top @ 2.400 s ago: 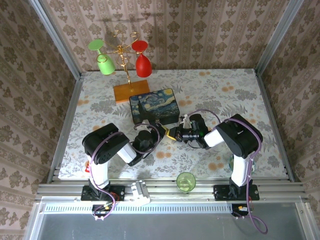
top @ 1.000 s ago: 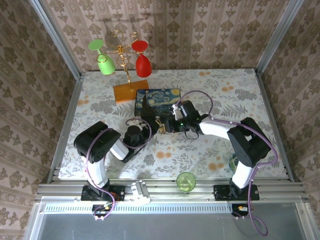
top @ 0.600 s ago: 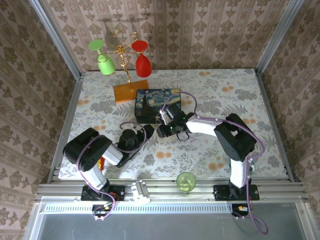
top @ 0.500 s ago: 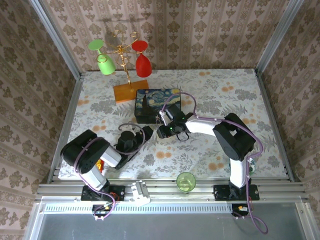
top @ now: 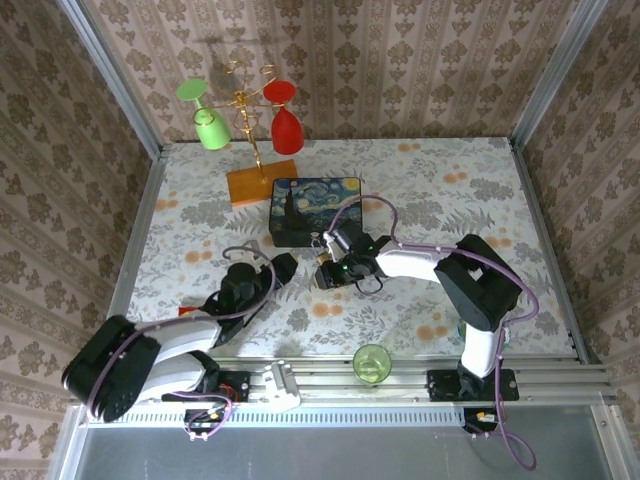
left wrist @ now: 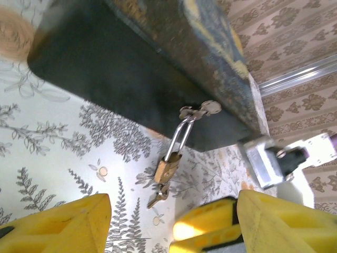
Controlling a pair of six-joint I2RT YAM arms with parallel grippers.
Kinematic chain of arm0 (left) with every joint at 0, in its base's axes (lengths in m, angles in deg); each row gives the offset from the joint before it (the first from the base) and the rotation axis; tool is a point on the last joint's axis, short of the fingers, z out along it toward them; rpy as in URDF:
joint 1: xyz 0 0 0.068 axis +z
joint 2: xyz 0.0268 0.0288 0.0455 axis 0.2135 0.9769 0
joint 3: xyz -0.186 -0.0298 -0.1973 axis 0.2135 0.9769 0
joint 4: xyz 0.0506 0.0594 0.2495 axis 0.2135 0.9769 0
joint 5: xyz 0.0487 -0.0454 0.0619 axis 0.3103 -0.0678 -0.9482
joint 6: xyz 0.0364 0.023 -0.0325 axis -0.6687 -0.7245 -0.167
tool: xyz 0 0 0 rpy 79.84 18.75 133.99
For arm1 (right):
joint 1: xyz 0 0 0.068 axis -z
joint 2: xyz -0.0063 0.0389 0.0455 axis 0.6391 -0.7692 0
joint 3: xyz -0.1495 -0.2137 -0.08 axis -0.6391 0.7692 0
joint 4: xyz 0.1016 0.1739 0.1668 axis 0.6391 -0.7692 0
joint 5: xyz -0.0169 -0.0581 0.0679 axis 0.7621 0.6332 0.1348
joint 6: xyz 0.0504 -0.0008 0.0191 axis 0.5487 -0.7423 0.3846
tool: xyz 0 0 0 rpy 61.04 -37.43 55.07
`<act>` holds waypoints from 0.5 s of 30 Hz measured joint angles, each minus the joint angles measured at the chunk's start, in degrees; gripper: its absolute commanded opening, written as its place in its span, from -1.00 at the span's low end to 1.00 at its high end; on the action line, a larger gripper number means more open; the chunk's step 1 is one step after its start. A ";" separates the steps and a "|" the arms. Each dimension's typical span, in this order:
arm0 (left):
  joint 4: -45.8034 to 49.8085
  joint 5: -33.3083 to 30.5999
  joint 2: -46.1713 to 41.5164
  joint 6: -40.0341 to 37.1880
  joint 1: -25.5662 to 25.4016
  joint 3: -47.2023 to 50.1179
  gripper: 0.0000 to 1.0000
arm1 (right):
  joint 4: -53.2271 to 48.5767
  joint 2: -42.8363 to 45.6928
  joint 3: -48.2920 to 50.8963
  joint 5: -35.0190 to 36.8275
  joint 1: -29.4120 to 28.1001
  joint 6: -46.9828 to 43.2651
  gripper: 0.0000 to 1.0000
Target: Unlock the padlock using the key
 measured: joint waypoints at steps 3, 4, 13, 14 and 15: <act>4.83 -0.44 -4.17 -1.75 0.00 -0.81 0.32 | -0.48 2.64 0.81 1.55 -0.26 0.35 -0.12; 5.81 -0.46 -4.94 -2.12 0.00 -0.81 0.32 | -0.59 3.41 0.63 2.45 -0.11 -0.07 -0.13; 13.33 -0.63 -9.60 -3.96 0.00 -0.79 0.36 | 0.31 -1.29 -6.14 2.93 5.84 -3.34 0.02; 13.73 -0.63 -10.25 -4.02 0.00 -0.72 0.38 | 0.46 -2.05 -6.27 2.71 5.70 -3.34 0.03; 14.21 -0.72 -11.04 -4.02 0.00 -0.63 0.39 | 0.68 -2.82 -6.32 2.56 5.46 -3.32 0.03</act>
